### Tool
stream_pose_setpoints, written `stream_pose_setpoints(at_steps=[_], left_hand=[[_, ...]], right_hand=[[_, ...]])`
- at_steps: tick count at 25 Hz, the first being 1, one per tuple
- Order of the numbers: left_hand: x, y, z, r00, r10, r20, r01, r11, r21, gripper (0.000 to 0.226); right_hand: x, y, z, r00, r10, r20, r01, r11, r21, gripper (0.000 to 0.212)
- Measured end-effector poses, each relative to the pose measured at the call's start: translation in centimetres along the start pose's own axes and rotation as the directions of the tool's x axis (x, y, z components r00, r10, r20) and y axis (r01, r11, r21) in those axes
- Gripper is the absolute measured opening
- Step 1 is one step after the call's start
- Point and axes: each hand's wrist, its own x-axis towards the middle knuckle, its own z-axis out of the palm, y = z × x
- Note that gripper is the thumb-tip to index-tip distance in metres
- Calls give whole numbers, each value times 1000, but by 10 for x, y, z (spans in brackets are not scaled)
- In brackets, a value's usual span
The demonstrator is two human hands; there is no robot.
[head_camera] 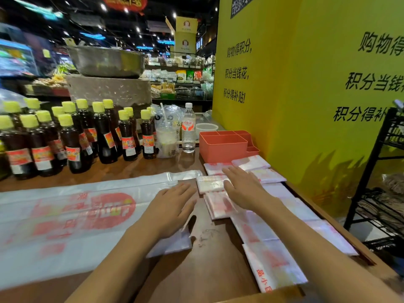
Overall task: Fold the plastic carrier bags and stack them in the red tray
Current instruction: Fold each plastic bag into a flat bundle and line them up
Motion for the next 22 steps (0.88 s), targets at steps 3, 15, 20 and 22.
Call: stream_pose_setpoints(at_steps=[3, 15, 20, 22], left_hand=[[-38, -33, -19, 997, -70, 11, 69, 994, 82, 86], [-243, -144, -74, 843, -514, 160, 535, 834, -138, 102], [-245, -131, -76, 874, -485, 25, 486, 870, -88, 77], [-245, -127, -79, 884, -468, 22, 468, 881, -67, 78]], right_hand=[[-1, -57, 12, 993, -114, -4, 114, 991, 65, 53], [-59, -196, 82, 868, -437, 234, 318, 853, 413, 78], [-60, -185, 80, 907, -414, 71, 331, 809, 486, 40], [-61, -185, 78, 907, -417, 55, 344, 810, 475, 34]])
